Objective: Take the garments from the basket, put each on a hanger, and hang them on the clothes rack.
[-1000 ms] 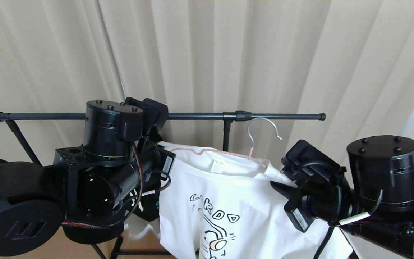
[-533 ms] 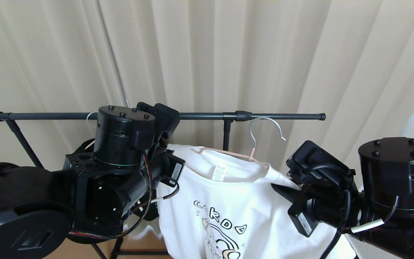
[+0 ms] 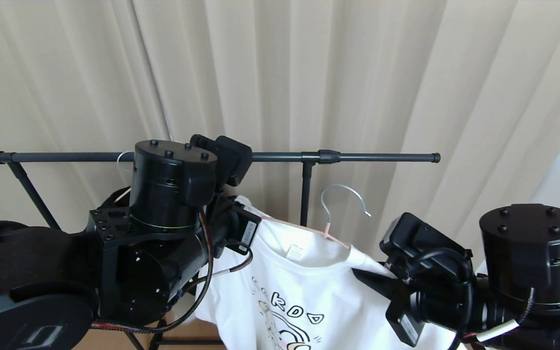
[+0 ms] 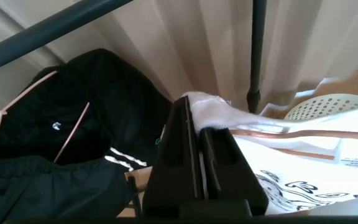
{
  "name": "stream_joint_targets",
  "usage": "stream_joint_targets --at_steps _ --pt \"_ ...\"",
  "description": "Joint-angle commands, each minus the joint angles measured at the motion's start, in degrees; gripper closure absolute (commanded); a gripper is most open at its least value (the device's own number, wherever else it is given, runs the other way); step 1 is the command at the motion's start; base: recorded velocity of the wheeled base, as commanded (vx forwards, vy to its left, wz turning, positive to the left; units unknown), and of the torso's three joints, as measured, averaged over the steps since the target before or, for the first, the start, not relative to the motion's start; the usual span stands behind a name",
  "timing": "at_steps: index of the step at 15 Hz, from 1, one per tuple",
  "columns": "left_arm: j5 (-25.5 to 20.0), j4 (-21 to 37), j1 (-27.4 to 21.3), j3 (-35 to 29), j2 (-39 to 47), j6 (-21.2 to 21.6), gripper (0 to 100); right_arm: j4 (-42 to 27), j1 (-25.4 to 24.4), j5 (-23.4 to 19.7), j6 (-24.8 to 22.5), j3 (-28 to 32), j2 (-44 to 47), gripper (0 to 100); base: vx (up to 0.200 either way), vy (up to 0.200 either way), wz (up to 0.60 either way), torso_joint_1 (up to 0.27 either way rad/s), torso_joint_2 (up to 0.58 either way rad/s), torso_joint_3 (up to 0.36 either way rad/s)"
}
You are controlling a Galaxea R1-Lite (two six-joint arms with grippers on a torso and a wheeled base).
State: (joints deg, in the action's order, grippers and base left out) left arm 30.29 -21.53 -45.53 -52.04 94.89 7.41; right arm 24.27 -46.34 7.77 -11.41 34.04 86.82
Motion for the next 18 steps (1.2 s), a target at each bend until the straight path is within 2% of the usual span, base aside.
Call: stream_joint_targets --at_steps 1,8,11,12,15,18 --pt "-0.06 0.00 -1.31 -1.22 -0.32 -0.12 100 4.91 -0.95 0.41 2.80 0.15 7.13 100 0.000 0.000 0.00 0.000 0.00 0.000" --pt "-0.06 -0.09 -4.57 -4.30 -0.76 -1.44 100 9.13 -2.71 -0.38 5.79 -1.78 11.35 100 0.000 0.000 0.00 0.000 0.00 0.000" --pt "-0.06 0.00 -4.83 -3.94 -1.38 -1.96 100 9.21 -3.23 -4.43 4.29 -3.19 11.09 100 0.000 0.000 0.00 0.000 0.00 0.000" --pt "-0.06 0.00 -5.18 -4.03 -1.38 -2.05 100 9.83 -3.32 -4.51 4.55 -2.83 11.35 100 0.000 0.000 0.00 0.000 0.00 0.000" --pt "-0.06 -0.09 -7.11 -4.38 -1.38 -2.14 100 18.27 -3.32 -4.07 6.40 -3.10 14.16 100 0.000 0.000 0.00 0.000 0.00 0.000" --pt "-0.06 -0.09 -7.20 -4.30 -1.38 -2.67 100 21.70 -3.32 -3.46 9.56 -2.75 15.22 100 0.000 0.000 0.00 0.000 0.00 0.000"
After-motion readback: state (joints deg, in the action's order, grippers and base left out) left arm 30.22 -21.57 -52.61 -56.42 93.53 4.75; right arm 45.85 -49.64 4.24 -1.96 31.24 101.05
